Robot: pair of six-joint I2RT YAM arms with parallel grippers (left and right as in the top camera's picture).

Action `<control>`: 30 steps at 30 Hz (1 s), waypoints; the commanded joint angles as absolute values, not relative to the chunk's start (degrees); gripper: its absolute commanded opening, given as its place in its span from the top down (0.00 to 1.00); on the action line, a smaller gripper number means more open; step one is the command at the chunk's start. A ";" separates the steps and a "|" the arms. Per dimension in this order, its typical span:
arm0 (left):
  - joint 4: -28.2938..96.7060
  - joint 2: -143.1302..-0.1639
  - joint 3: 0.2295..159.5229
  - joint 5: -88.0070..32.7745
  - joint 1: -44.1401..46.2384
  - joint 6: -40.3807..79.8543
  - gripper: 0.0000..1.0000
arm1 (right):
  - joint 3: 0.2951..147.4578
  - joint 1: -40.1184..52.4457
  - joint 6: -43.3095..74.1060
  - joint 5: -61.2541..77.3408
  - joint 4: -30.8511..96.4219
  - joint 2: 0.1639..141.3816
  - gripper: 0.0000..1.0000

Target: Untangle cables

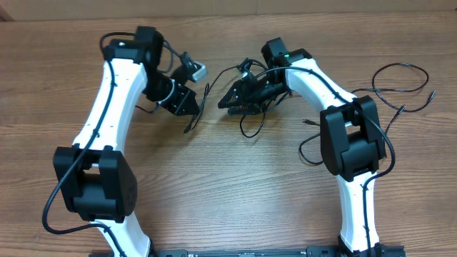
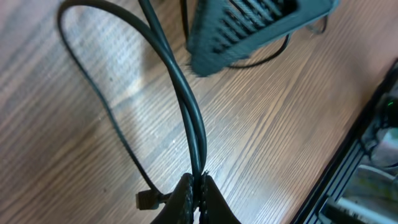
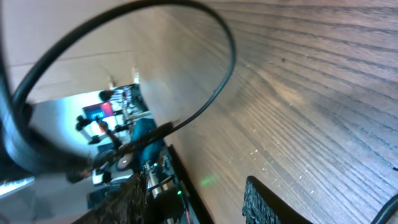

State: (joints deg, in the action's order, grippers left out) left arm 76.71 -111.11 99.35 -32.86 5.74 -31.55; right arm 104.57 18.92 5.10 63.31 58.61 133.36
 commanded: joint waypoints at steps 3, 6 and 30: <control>74.78 -110.26 99.48 -43.35 2.04 -33.04 0.96 | 106.26 18.72 -6.83 75.46 59.27 133.08 0.50; 74.52 -110.24 99.48 -50.15 0.51 -33.04 0.95 | 106.26 19.07 -12.01 81.41 58.15 133.08 0.50; 77.73 -110.24 99.48 -73.58 -3.97 -30.61 0.96 | 106.26 23.31 -14.61 89.91 35.11 133.08 0.45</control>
